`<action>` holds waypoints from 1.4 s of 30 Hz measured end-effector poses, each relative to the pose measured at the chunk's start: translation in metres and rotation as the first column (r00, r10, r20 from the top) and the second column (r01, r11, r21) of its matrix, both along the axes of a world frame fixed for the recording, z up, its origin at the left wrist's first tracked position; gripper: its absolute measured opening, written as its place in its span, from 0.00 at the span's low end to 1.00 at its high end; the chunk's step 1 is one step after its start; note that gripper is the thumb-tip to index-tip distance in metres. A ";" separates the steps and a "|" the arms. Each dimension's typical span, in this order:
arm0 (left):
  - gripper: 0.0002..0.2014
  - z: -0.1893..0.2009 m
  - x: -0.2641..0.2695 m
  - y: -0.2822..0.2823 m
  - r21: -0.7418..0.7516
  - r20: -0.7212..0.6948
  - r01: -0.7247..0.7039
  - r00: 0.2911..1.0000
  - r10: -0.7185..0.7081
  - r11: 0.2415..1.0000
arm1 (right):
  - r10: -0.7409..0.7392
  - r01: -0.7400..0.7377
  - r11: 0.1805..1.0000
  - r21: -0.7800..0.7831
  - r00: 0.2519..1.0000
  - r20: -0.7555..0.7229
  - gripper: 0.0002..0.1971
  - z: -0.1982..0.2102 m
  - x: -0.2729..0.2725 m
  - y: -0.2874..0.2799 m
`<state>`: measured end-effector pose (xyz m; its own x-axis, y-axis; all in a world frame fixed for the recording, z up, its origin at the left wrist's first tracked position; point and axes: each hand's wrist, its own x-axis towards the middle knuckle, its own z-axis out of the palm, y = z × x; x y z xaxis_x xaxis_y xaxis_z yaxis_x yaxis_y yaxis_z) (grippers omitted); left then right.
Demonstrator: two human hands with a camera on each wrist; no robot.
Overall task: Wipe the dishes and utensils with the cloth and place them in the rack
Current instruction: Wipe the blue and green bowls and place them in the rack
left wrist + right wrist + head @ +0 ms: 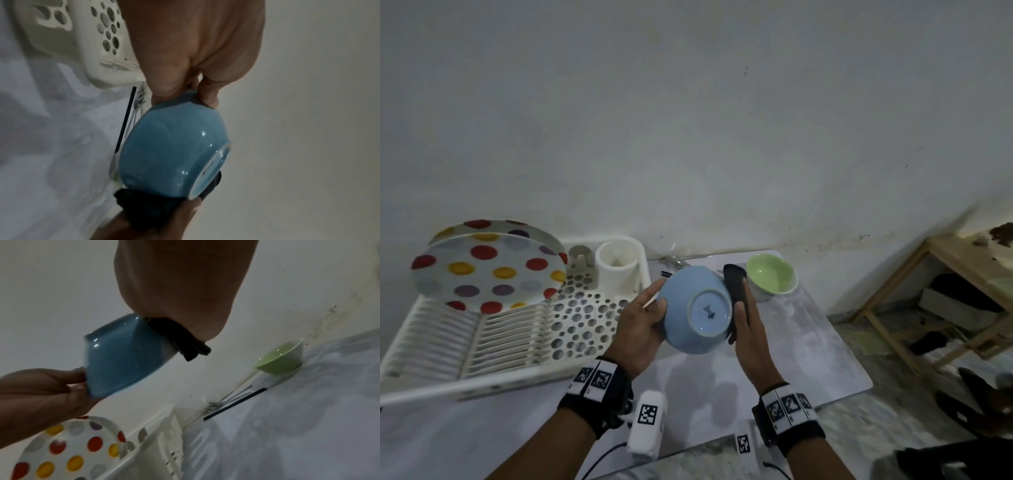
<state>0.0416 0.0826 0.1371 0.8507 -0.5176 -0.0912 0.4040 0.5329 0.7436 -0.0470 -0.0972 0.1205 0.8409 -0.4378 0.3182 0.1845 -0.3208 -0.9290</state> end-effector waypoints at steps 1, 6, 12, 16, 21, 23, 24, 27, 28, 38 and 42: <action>0.20 0.003 0.000 0.004 -0.036 -0.025 -0.014 1.000 0.013 0.999 | 0.004 -0.004 1.000 -0.002 0.999 0.036 0.23 -0.001 0.000 0.011; 0.19 0.017 0.002 0.020 -0.135 -0.098 -0.083 0.993 0.071 0.987 | -0.061 0.068 0.984 -0.164 0.997 0.049 0.33 -0.013 0.003 0.062; 0.21 0.030 0.003 0.038 -0.101 -0.129 -0.126 0.985 0.112 0.987 | -0.015 0.094 0.804 -0.587 0.990 0.138 0.29 -0.009 0.012 0.094; 0.19 0.033 0.004 0.049 -0.070 -0.143 -0.132 0.982 0.121 0.989 | -0.015 0.090 0.533 -0.841 0.995 0.096 0.32 -0.004 0.024 0.095; 0.24 0.030 0.008 0.058 -0.002 -0.150 -0.150 0.978 0.148 0.989 | 0.081 -0.024 0.362 -0.932 0.997 0.006 0.28 0.020 0.038 0.096; 0.23 0.030 0.010 0.061 0.029 -0.116 -0.155 0.981 0.158 0.987 | 0.105 -0.076 0.403 -0.912 0.994 -0.037 0.25 0.026 0.047 0.097; 0.23 0.028 0.012 0.063 0.041 -0.105 -0.158 0.981 0.161 0.987 | 0.122 -0.108 0.427 -0.898 0.991 -0.061 0.25 0.028 0.050 0.097; 0.21 0.024 0.017 0.068 0.068 -0.085 -0.162 0.982 0.167 0.985 | 0.159 -0.177 0.493 -0.852 0.981 -0.112 0.25 0.034 0.061 0.100; 0.21 0.023 0.018 0.070 0.081 -0.061 -0.157 0.985 0.162 0.984 | 0.160 -0.193 0.527 -0.828 0.979 -0.126 0.26 0.037 0.065 0.102; 0.20 0.006 0.017 0.098 0.273 0.115 -0.172 0.983 0.146 0.946 | 0.218 -0.309 0.883 -0.353 0.936 -0.275 0.14 0.055 0.098 0.089; 0.16 0.010 0.040 0.116 0.261 0.114 -0.178 0.982 0.152 0.949 | 0.246 -0.267 0.963 -0.037 0.927 -0.284 0.17 0.039 0.091 0.072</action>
<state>0.0821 0.1983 0.1470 0.9334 -0.3363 -0.1252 0.2507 0.3617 0.8980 0.0439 -0.0250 0.1598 0.9802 -0.1800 0.0824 0.0109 -0.3663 -0.9304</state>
